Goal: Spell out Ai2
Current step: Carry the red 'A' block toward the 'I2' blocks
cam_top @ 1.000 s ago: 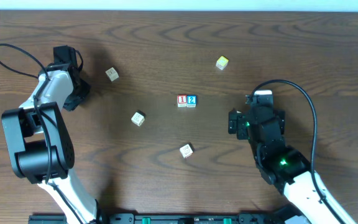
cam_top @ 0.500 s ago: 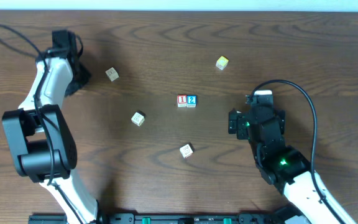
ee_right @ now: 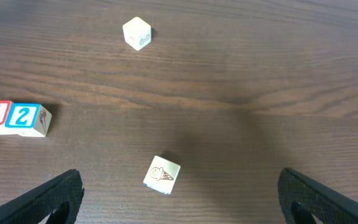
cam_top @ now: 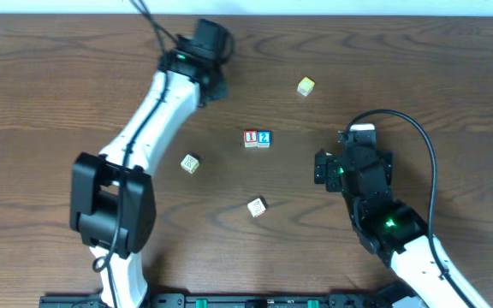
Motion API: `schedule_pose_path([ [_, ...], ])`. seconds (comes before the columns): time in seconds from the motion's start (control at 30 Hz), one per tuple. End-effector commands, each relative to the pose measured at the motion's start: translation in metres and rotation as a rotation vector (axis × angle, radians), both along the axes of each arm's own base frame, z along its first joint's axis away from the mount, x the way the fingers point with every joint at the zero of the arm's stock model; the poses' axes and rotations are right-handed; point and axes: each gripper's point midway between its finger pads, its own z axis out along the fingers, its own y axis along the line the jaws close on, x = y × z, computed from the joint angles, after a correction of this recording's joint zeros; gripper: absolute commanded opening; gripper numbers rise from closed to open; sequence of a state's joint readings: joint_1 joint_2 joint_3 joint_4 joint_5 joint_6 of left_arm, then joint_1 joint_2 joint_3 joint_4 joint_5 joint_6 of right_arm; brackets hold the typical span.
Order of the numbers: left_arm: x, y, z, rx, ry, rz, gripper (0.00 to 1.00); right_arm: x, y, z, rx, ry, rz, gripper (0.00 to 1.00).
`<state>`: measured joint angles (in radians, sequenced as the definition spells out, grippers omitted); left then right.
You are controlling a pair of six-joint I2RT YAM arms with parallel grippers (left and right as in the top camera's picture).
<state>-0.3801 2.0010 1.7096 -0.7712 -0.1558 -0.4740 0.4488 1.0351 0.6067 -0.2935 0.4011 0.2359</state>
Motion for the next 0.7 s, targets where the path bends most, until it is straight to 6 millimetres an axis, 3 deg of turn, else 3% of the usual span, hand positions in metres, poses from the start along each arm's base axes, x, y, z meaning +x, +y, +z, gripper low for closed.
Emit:
schedule_pose_path([
  [0.0,-0.008,-0.007,-0.012,-0.004,0.024,0.01,0.06,0.002,-0.004,0.003,-0.01,-0.009,-0.015,0.99],
  [0.23,-0.034,-0.032,-0.042,-0.041,0.085,0.009,0.06,0.002,-0.004,0.003,-0.01,-0.009,-0.015,0.99],
  [0.67,-0.07,-0.057,-0.069,-0.031,0.171,-0.074,0.06,0.002,-0.004,0.003,-0.01,-0.009,-0.015,0.99],
])
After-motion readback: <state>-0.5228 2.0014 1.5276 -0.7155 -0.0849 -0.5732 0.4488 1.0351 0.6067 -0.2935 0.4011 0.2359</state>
